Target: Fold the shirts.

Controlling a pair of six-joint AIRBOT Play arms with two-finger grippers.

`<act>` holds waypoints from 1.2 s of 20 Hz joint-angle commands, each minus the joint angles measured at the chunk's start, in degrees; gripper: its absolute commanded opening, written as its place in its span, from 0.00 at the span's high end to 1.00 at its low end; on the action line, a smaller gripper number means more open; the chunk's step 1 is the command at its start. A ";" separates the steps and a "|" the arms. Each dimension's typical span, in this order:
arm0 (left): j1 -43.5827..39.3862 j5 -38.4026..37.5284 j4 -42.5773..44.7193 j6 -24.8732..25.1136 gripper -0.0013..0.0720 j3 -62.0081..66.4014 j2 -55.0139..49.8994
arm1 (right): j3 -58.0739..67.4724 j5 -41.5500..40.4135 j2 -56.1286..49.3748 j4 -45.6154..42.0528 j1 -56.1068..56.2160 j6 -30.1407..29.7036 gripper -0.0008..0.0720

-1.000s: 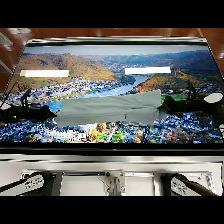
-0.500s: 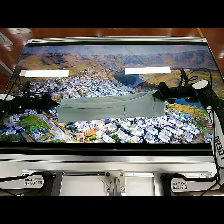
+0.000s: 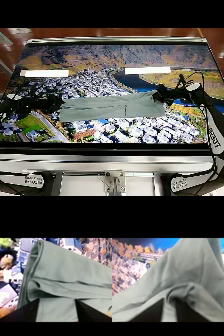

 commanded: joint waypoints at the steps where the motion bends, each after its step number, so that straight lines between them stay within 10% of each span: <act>1: 0.37 -3.67 -0.24 -1.79 0.09 0.48 -0.44 | 0.44 -0.50 -0.70 0.00 -0.28 -3.48 0.06; 10: 2.32 -13.29 -0.33 -1.62 0.10 3.08 2.80 | 3.61 10.08 4.20 -19.63 -9.29 -1.49 0.06; 24: -2.08 -16.09 -5.70 0.02 0.10 3.08 10.88 | 3.65 4.66 -7.82 -8.94 -0.28 -3.61 0.16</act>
